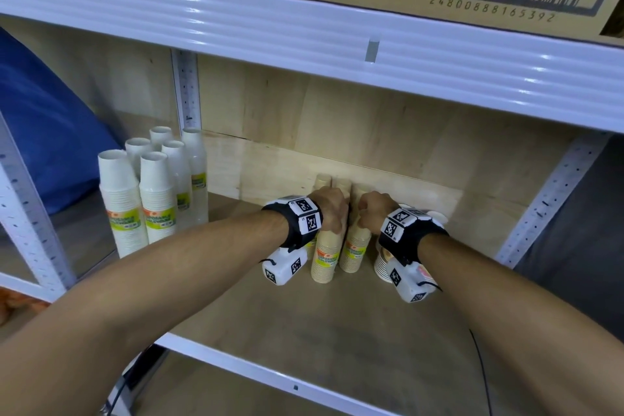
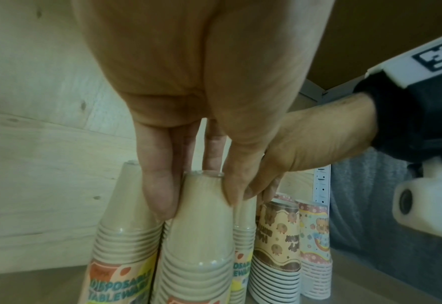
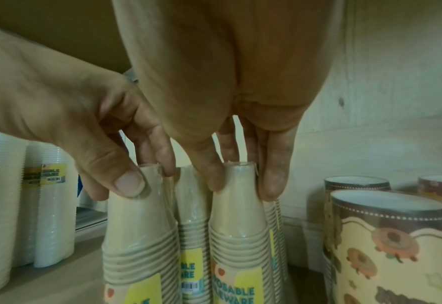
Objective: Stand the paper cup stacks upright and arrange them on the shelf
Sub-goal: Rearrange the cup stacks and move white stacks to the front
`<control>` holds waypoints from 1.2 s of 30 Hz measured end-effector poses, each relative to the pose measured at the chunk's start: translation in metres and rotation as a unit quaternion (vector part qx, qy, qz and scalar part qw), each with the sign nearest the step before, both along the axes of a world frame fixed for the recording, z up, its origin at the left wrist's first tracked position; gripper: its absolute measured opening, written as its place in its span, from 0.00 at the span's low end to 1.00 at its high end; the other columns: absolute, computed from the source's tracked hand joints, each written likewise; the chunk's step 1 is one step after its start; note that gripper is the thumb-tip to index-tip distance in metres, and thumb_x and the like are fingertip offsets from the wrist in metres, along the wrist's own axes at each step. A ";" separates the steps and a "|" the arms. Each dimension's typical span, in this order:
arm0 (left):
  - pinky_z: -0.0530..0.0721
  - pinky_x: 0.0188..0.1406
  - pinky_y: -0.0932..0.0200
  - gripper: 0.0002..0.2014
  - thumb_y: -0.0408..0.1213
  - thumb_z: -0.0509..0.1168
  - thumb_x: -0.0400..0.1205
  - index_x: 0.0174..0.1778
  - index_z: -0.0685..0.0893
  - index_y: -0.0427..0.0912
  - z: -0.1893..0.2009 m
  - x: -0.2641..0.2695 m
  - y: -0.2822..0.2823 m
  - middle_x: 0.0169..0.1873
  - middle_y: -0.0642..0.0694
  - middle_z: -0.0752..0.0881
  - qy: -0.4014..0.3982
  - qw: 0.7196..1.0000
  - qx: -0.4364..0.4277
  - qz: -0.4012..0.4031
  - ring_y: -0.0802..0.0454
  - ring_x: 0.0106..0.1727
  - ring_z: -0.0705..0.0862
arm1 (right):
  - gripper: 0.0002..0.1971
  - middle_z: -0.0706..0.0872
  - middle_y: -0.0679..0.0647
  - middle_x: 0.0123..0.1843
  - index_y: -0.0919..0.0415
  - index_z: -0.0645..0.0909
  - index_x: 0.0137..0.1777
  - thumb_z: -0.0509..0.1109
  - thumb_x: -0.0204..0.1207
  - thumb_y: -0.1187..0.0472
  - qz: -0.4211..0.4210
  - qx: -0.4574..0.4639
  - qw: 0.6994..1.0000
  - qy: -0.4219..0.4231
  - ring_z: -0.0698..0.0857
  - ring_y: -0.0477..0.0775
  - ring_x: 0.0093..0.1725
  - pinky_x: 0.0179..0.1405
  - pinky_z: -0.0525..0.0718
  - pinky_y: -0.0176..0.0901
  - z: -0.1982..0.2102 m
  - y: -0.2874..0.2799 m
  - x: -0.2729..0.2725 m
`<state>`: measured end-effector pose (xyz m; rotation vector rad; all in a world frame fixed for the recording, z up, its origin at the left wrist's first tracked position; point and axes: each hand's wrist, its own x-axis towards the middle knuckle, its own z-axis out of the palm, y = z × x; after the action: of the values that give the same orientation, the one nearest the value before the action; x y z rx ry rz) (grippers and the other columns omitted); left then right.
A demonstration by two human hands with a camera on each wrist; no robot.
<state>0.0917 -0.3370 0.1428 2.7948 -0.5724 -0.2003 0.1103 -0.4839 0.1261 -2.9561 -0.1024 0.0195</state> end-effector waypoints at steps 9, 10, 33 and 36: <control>0.78 0.47 0.60 0.23 0.44 0.73 0.79 0.68 0.83 0.39 0.009 -0.002 0.007 0.63 0.44 0.84 0.007 1.000 -0.001 -0.006 0.46 0.61 0.83 | 0.10 0.83 0.56 0.58 0.54 0.79 0.51 0.68 0.70 0.56 -0.024 0.012 0.999 -0.022 0.84 0.58 0.51 0.48 0.85 0.44 0.013 0.003 0.001; 0.79 0.48 0.59 0.24 0.45 0.74 0.77 0.68 0.84 0.40 0.012 -0.001 0.009 0.62 0.45 0.85 0.007 1.000 -0.003 0.001 0.46 0.60 0.83 | 0.11 0.81 0.55 0.60 0.53 0.79 0.52 0.68 0.70 0.57 -0.026 0.008 0.999 -0.029 0.83 0.58 0.54 0.49 0.83 0.44 0.016 0.005 0.001; 0.78 0.64 0.53 0.23 0.51 0.66 0.83 0.67 0.83 0.38 0.151 -0.044 0.198 0.68 0.40 0.78 -0.174 0.962 0.084 0.192 0.44 0.68 0.77 | 0.19 0.82 0.54 0.64 0.52 0.80 0.62 0.71 0.71 0.53 0.212 0.076 0.967 -0.119 0.84 0.58 0.58 0.55 0.84 0.47 0.094 0.224 -0.020; 0.77 0.61 0.55 0.22 0.49 0.67 0.82 0.66 0.84 0.38 0.151 -0.055 0.228 0.68 0.41 0.79 -0.169 0.953 0.098 0.230 0.45 0.67 0.77 | 0.18 0.84 0.56 0.59 0.53 0.80 0.61 0.71 0.71 0.52 0.242 0.083 0.959 -0.118 0.85 0.60 0.52 0.48 0.85 0.46 0.098 0.252 -0.027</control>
<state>0.0371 -0.1086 0.2940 3.0800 0.0511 0.3404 0.0833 -0.2320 0.2236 -2.6773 -0.8140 -0.2604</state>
